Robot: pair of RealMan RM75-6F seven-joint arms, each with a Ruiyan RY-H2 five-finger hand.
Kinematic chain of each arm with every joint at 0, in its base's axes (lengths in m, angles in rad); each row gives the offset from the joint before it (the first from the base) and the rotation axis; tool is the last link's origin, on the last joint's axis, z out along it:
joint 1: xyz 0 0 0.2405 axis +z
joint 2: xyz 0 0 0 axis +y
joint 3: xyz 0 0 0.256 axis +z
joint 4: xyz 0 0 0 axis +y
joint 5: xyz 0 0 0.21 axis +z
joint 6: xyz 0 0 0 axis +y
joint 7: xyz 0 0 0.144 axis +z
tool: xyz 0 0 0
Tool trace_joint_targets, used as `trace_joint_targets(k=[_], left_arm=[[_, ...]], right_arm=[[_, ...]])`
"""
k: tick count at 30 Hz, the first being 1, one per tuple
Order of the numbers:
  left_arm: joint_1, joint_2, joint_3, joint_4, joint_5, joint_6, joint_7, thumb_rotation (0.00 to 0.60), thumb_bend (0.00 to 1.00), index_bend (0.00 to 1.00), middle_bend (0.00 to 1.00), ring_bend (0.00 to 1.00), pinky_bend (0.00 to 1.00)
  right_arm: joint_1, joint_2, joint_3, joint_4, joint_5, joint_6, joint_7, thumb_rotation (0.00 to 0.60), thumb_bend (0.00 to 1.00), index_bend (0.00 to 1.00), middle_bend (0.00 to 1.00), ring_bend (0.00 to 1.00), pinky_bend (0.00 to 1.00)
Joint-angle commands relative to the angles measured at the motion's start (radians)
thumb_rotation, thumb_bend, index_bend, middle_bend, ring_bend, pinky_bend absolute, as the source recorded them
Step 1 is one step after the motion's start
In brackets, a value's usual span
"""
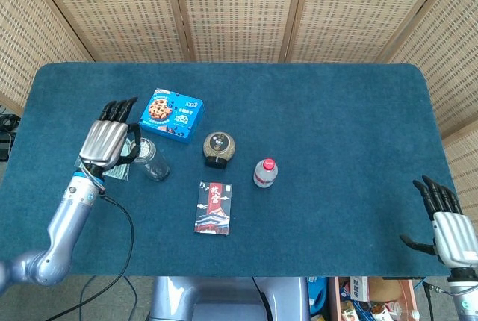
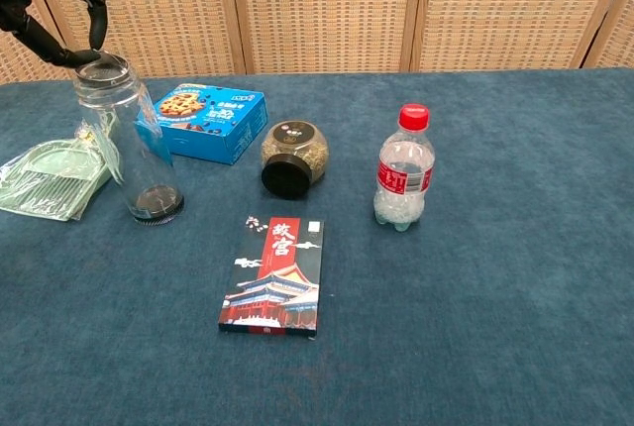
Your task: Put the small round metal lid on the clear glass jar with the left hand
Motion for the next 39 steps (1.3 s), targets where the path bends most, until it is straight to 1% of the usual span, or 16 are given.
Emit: trace_joint_targets(k=[1,11,16,19,23,24,27,30,33,38,39], left_arm=[[-0.002,0.002,0.007,-0.002,-0.007,0.004,0.013,0.6,0.41,0.51,0.0,0.0,0.0],[-0.009,0.005,0.026,-0.002,-0.04,0.005,0.036,0.6,0.41,0.41,0.0,0.0,0.0],[0.002,0.013,0.016,-0.02,-0.024,0.021,0.001,0.6,0.41,0.37,0.0,0.0,0.0],[0.027,0.042,0.013,-0.053,0.02,0.038,-0.051,0.6,0.41,0.31,0.0,0.0,0.0],[0.078,0.098,0.02,-0.106,0.113,0.079,-0.124,0.6,0.41,0.15,0.0,0.0,0.0],[0.094,0.114,0.028,-0.119,0.143,0.096,-0.132,0.6,0.41,0.1,0.0,0.0,0.0],[0.142,0.144,0.062,-0.145,0.239,0.151,-0.144,0.6,0.4,0.01,0.0,0.0,0.0],[0.2,0.16,0.111,-0.159,0.346,0.218,-0.146,0.6,0.37,0.0,0.0,0.0,0.0],[0.256,0.158,0.158,-0.154,0.43,0.279,-0.152,0.6,0.31,0.0,0.0,0.0,0.0],[0.352,0.139,0.264,-0.109,0.534,0.34,-0.141,0.6,0.26,0.0,0.0,0.0,0.0],[0.366,0.133,0.278,-0.097,0.545,0.348,-0.141,0.6,0.25,0.0,0.0,0.0,0.0]], right_arm=[[-0.001,0.0,0.0,0.0,0.0,0.002,0.002,0.6,0.05,0.04,0.0,0.0,0.0],[-0.001,0.0,0.001,-0.001,0.001,0.003,0.001,0.6,0.05,0.04,0.0,0.0,0.0],[-0.001,0.001,0.001,-0.001,0.001,0.002,0.004,0.6,0.05,0.04,0.0,0.0,0.0],[0.0,0.001,0.001,0.0,0.002,0.0,0.006,0.6,0.05,0.04,0.0,0.0,0.0],[-0.001,0.001,0.002,0.0,0.0,0.003,0.006,0.6,0.05,0.04,0.0,0.0,0.0],[-0.001,0.001,0.002,0.0,-0.001,0.004,0.005,0.6,0.05,0.04,0.0,0.0,0.0],[-0.003,0.0,0.003,0.0,-0.003,0.011,0.003,0.6,0.05,0.04,0.0,0.0,0.0],[-0.005,-0.003,0.006,0.003,-0.006,0.022,0.003,0.6,0.05,0.04,0.0,0.0,0.0],[-0.008,-0.008,0.01,0.006,-0.011,0.037,0.0,0.6,0.05,0.04,0.0,0.0,0.0],[-0.014,-0.016,0.013,0.01,-0.019,0.058,-0.01,0.6,0.05,0.04,0.0,0.0,0.0],[-0.015,-0.018,0.014,0.011,-0.02,0.062,-0.012,0.6,0.05,0.04,0.0,0.0,0.0]])
